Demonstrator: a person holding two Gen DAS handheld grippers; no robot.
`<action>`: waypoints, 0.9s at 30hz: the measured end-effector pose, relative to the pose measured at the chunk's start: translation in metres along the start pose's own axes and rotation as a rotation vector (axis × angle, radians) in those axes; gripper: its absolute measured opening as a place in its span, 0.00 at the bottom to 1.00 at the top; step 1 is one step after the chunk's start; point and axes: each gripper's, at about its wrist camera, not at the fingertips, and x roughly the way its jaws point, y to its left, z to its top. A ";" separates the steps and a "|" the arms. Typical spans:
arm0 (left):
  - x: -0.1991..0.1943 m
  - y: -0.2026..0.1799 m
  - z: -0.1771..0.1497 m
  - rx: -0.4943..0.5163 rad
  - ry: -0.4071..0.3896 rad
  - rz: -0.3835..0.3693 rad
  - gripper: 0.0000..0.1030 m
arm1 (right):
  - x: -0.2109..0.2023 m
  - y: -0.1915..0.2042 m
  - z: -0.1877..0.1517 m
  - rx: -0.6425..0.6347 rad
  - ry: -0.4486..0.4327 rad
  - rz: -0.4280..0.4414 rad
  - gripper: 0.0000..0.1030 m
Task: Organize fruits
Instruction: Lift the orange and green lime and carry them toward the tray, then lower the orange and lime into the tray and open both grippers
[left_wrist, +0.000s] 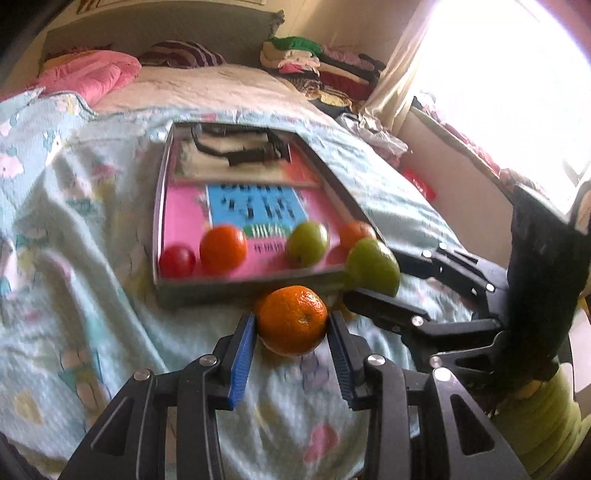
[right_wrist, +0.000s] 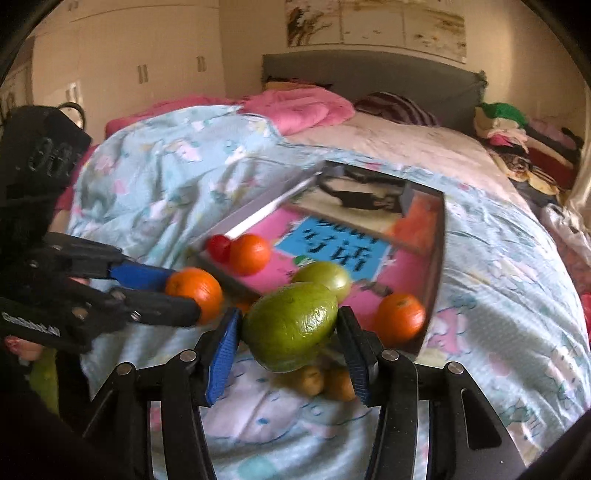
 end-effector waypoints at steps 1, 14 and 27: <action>0.003 -0.001 0.007 0.002 -0.005 0.008 0.38 | 0.002 -0.004 0.001 0.002 0.004 -0.012 0.52; 0.043 -0.003 0.046 0.026 0.022 0.065 0.38 | 0.028 -0.032 0.019 -0.024 0.048 -0.043 0.53; 0.055 -0.005 0.048 0.059 0.006 0.150 0.39 | 0.043 -0.026 0.018 -0.091 0.073 -0.065 0.53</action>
